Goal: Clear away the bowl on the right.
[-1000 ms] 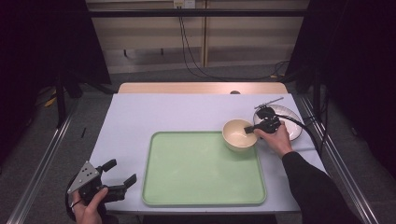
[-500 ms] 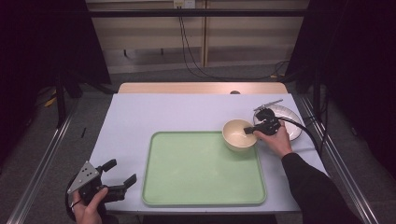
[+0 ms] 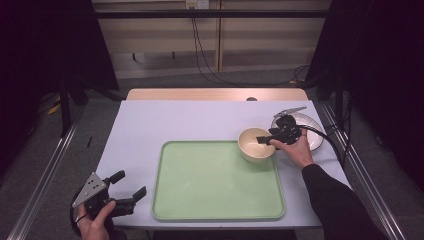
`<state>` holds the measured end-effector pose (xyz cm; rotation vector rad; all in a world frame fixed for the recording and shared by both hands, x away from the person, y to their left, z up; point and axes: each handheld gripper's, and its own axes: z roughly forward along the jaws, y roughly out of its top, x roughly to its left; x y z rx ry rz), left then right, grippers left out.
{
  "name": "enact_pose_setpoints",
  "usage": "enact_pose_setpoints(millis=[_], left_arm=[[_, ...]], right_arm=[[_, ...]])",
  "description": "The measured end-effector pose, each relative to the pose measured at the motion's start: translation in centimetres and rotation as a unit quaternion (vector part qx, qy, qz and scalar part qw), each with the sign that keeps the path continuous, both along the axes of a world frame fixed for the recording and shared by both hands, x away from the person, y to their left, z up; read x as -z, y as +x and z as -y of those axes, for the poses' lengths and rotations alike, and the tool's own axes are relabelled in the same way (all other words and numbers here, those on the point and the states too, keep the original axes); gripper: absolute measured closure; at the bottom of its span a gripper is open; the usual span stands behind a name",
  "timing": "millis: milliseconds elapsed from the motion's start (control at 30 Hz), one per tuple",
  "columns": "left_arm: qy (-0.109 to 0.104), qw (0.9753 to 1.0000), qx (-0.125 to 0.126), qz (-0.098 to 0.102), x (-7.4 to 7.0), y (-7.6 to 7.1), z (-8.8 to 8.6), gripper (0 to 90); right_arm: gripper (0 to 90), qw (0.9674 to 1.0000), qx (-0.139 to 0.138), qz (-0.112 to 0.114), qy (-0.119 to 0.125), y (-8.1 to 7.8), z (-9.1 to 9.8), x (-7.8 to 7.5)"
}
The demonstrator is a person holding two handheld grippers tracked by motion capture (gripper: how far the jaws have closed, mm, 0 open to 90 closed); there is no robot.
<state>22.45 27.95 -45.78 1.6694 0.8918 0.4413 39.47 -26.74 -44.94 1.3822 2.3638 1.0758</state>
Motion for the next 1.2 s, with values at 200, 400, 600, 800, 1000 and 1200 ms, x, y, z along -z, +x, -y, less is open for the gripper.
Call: enact_pose_setpoints(millis=[200,400,600,800,1000,1200], left_arm=[[0.001,1.0,-0.001,0.001,0.0,0.0,0.1,1.9],[0.001,1.0,-0.002,0.001,0.0,0.0,0.0,1.9],[0.0,1.0,-0.003,0.0,0.0,0.0,0.0,2.0],[0.0,1.0,-0.003,-0.001,0.0,0.1,0.0,1.9],[0.0,1.0,-0.004,0.0,0.0,0.1,0.0,1.9],[0.0,1.0,-0.004,0.0,0.0,0.1,0.1,1.9]], right_arm=[[2.4,0.9999,0.002,0.007,0.008,0.0,0.2,-0.2],[3.0,0.9993,0.014,0.017,0.03,-0.1,0.9,-0.9],[1.6,0.9962,0.052,0.068,0.016,-1.0,1.5,-1.6],[2.1,0.9939,0.05,0.097,0.017,-2.0,1.9,-2.0],[2.2,0.9937,0.043,0.104,0.005,-3.1,2.5,-2.5],[1.9,0.9939,0.055,0.092,0.026,-3.8,3.7,-2.9]])
